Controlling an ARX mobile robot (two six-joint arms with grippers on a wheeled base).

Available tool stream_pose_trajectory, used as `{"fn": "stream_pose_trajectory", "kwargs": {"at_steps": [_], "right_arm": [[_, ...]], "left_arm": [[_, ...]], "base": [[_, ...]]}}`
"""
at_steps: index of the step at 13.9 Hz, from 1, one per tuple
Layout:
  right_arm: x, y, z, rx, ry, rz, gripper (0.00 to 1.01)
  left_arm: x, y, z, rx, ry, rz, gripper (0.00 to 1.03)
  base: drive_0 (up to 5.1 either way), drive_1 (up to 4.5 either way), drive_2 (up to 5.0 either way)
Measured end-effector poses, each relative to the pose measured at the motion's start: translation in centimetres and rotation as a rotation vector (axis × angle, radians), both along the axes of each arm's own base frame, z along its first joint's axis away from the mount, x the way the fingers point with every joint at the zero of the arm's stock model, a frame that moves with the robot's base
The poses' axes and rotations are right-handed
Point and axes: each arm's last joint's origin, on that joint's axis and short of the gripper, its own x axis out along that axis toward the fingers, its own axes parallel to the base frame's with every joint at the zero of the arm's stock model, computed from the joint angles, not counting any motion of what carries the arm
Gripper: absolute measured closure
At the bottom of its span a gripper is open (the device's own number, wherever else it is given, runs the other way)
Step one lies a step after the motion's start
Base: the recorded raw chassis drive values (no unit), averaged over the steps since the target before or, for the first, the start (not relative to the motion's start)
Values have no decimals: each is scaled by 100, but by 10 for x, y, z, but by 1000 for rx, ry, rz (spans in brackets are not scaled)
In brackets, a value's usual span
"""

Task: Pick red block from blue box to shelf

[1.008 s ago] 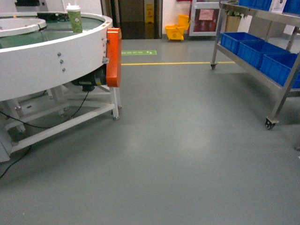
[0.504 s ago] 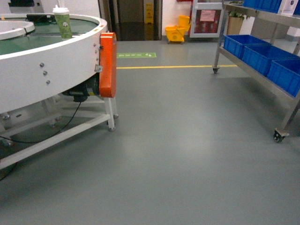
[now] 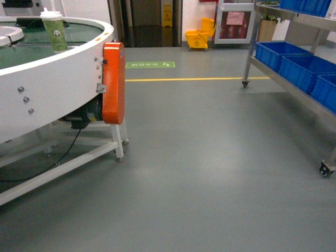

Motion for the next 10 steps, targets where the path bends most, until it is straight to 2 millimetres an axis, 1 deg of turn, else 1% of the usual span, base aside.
{"fn": "stream_pose_trajectory", "kwargs": {"at_steps": [3,8,10], "right_arm": [[0,0,0,0,2,0,63],[0,0,0,0,1,0,63],[0,0,0,0,0,0,63]], "left_arm": [[0,0,0,0,-2,-1,5],[0,0,0,0,-2,0,5],[0,0,0,0,-2,2,5]], "base": [[-6,426,-437],[-9,-9,-9],[-153,-153,-153]]}}
